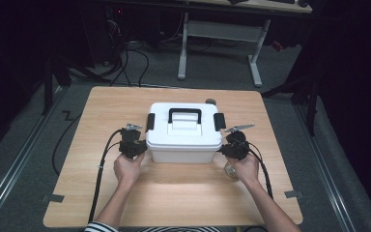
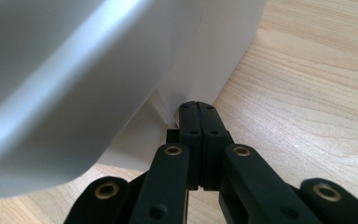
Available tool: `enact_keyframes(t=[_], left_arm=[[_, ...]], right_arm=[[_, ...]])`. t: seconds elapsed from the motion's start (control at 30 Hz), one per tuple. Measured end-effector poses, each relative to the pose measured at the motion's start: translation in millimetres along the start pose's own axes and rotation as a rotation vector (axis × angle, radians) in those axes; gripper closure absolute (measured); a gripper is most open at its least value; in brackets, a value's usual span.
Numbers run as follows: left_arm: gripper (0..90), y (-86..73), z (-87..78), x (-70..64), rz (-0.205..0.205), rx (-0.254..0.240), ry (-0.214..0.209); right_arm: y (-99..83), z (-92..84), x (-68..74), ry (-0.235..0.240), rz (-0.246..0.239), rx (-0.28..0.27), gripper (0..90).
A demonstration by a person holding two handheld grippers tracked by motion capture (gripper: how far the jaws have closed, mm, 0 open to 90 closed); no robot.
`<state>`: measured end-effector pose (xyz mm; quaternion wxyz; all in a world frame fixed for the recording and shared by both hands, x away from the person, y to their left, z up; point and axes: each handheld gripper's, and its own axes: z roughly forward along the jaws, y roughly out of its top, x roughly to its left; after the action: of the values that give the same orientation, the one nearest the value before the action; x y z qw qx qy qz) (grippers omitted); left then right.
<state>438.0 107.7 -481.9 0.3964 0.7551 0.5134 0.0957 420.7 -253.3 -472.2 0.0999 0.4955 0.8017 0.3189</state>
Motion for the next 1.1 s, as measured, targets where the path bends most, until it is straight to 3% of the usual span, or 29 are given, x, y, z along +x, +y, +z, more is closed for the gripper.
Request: enact_keyframes(t=[0.07, 0.2, 0.27, 0.37, 0.47, 0.57, 0.73, 1.0, 1.1], left_arm=[[89.7, -0.3, -0.2, -0.1, 0.004, -0.003, 0.009], [70.6, -4.8, -6.1, 6.4, -0.018, -0.024, 0.021], [64.5, -8.1, -11.6, 9.0, -0.016, -0.040, 0.029], [53.1, -12.2, -18.8, 11.4, -0.015, -0.058, 0.041], [46.1, -15.8, -23.1, 11.5, 0.012, -0.059, 0.066], [42.6, -19.8, -26.8, 11.8, 0.030, -0.063, 0.078], [40.0, -23.9, -34.8, 10.6, 0.064, -0.059, 0.081], [39.3, -33.5, -50.1, 12.4, 0.070, -0.091, 0.057], [39.1, -37.4, -55.2, 11.8, 0.075, -0.094, 0.051]], right_arm=[[-0.5, -0.7, 1.3, -0.006, -0.006, 0.003, 90.0], [-2.2, -2.9, -2.2, -0.044, -0.006, -0.009, 74.9], [-4.1, -6.9, -5.4, -0.028, 0.014, -0.026, 71.4], [-9.1, -13.9, -8.4, -0.053, 0.007, -0.087, 59.5], [-18.2, -19.5, -13.2, -0.092, 0.016, -0.112, 51.1], [-33.4, -26.7, -20.1, -0.122, 0.046, -0.175, 47.5], [-61.8, -34.6, -36.0, -0.140, 0.117, -0.231, 44.0], [-97.3, -39.1, -51.0, -0.246, 0.140, -0.298, 47.3], [-104.7, -40.7, -54.0, -0.280, 0.146, -0.295, 47.6]])
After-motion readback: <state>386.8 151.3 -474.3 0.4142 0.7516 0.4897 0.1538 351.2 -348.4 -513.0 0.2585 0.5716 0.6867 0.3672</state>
